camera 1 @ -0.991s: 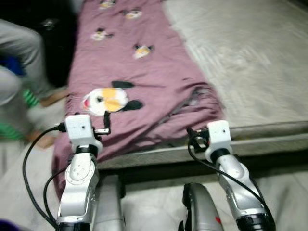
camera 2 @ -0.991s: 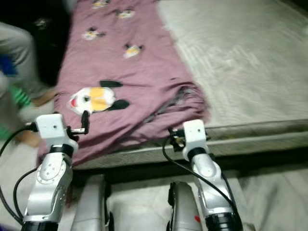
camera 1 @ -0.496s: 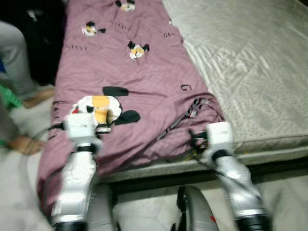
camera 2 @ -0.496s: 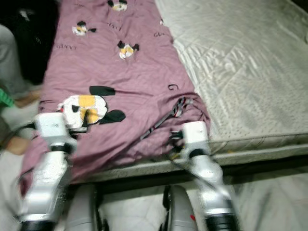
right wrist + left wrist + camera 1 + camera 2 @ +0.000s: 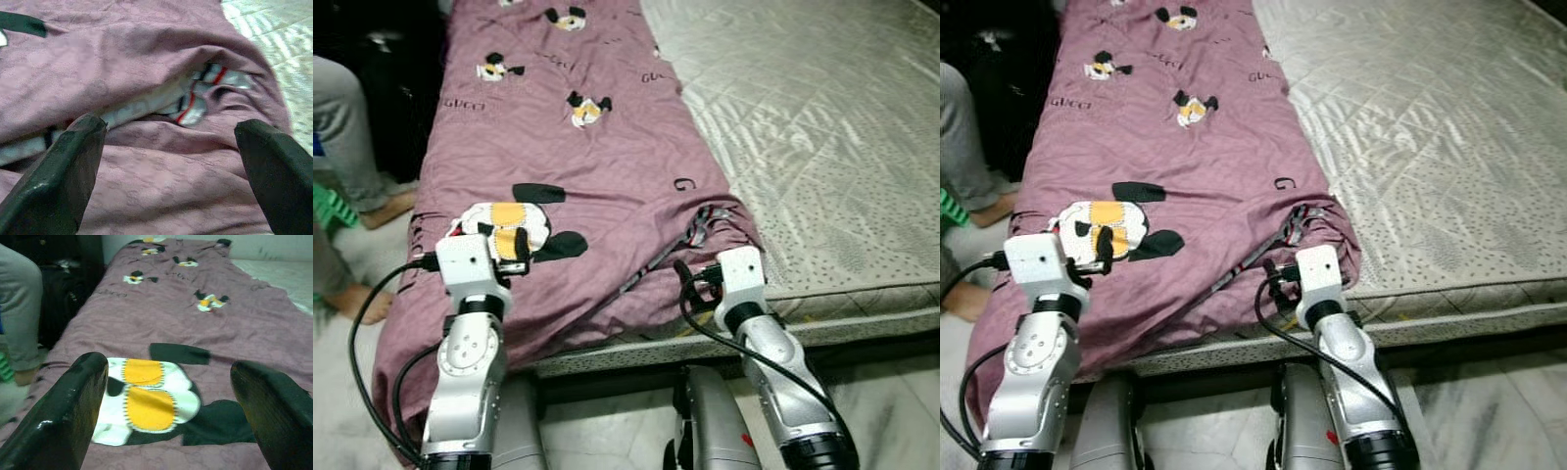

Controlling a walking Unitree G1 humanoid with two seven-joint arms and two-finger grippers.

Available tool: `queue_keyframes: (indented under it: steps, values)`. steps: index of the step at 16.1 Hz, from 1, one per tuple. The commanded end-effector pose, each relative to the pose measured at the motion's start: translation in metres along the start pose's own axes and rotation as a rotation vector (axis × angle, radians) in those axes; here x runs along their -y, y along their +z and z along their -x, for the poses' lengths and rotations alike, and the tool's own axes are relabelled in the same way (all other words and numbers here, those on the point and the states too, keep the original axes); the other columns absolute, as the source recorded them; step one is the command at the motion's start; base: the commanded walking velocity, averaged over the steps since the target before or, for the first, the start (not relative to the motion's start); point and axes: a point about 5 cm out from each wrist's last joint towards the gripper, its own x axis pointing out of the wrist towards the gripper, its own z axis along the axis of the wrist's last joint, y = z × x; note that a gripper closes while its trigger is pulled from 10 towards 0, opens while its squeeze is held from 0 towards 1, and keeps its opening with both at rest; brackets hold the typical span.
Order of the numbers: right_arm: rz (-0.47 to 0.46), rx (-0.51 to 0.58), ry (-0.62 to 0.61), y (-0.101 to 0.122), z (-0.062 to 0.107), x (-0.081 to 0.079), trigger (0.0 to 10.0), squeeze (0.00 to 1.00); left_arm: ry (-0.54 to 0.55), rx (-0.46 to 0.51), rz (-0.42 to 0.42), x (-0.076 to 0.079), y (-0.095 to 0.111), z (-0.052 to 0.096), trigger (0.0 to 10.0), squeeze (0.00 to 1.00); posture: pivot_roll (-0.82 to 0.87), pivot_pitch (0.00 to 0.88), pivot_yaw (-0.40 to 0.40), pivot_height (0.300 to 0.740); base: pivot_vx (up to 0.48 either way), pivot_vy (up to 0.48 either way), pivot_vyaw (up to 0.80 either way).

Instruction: Clean up the room

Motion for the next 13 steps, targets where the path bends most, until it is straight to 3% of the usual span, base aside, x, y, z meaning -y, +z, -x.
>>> queue_keyframes:
  steps: [1,5,10,13]
  values:
    - [0.004,-0.021,0.008,-0.006,0.000,0.001,10.0,0.00,-0.005,-0.009,-0.006,0.001,-0.001,0.001,10.0,0.00,0.02,0.163,-0.005,0.527,0.000,0.000,0.00]
    - [0.033,-0.022,0.037,-0.004,-0.016,0.001,10.0,0.00,-0.039,-0.011,-0.023,0.000,0.003,0.010,10.0,0.00,0.09,0.182,-0.005,0.527,0.000,0.000,0.00]
    - [0.031,-0.002,0.004,0.011,-0.053,-0.005,10.0,0.00,-0.238,-0.049,-0.040,0.012,0.007,0.056,10.0,0.00,0.20,0.237,-0.004,0.527,0.000,0.000,0.00]
    - [0.026,-0.001,-0.091,0.032,-0.074,-0.008,10.0,0.00,-0.243,-0.080,-0.055,0.012,0.009,0.067,10.0,0.00,0.25,0.254,0.002,0.527,0.000,0.000,0.00]
